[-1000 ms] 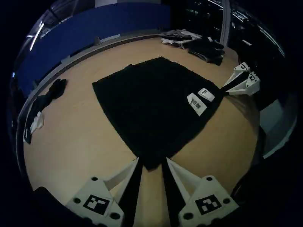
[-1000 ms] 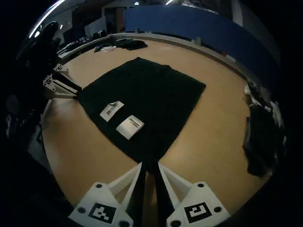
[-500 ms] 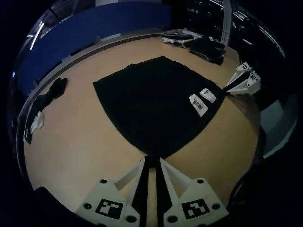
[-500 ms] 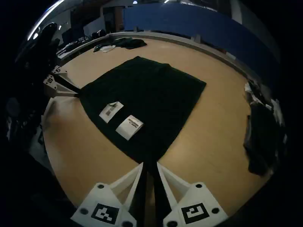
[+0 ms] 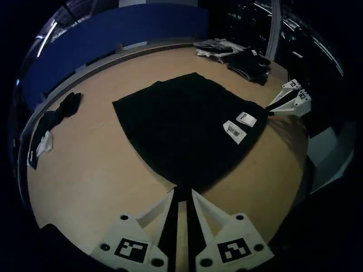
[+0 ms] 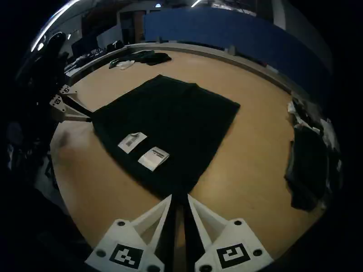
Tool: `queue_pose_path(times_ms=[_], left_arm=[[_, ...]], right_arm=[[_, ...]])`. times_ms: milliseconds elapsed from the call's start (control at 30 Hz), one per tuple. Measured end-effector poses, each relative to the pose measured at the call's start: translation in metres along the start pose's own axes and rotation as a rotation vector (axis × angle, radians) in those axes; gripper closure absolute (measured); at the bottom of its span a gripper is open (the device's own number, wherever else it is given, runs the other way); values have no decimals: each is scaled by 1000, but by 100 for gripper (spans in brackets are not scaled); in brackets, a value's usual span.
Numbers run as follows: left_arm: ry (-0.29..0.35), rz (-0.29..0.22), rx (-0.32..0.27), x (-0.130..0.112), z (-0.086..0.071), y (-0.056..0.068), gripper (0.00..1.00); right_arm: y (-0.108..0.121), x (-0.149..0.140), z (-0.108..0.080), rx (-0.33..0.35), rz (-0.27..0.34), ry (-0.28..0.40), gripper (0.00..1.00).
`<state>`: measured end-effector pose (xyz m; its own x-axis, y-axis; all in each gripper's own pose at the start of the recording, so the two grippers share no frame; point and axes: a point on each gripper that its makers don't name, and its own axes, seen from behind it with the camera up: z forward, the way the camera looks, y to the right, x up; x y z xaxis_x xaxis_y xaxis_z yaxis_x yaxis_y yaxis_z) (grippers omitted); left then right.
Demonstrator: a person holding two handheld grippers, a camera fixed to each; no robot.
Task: Fold towel
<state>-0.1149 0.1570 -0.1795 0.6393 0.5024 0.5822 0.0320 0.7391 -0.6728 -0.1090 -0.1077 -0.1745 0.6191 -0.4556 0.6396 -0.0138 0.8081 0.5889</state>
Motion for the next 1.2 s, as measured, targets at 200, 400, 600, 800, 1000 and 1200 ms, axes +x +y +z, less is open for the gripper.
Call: queue_pose_path(times_ms=[200, 400, 600, 800, 1000, 1200], left_arm=[[6, -34, 1, 7, -12, 0, 89], [8, -75, -1, 15, -28, 2, 89], [18, -97, 0, 26, -43, 2, 89], [11, -114, 6, 34, -57, 2, 89], [6, -129, 5, 42, -70, 3, 89], [14, -149, 5, 54, -84, 5, 89]], right_arm=[[1, 12, -11, -8, 9, 19, 91], [1, 24, -27, -13, 12, 37, 91], [0, 38, -46, -17, 21, 69, 91], [-1, 50, -62, -18, 25, 88, 91], [-2, 59, -78, -25, 11, 96, 91], [-1, 67, -92, -31, 23, 109, 91]])
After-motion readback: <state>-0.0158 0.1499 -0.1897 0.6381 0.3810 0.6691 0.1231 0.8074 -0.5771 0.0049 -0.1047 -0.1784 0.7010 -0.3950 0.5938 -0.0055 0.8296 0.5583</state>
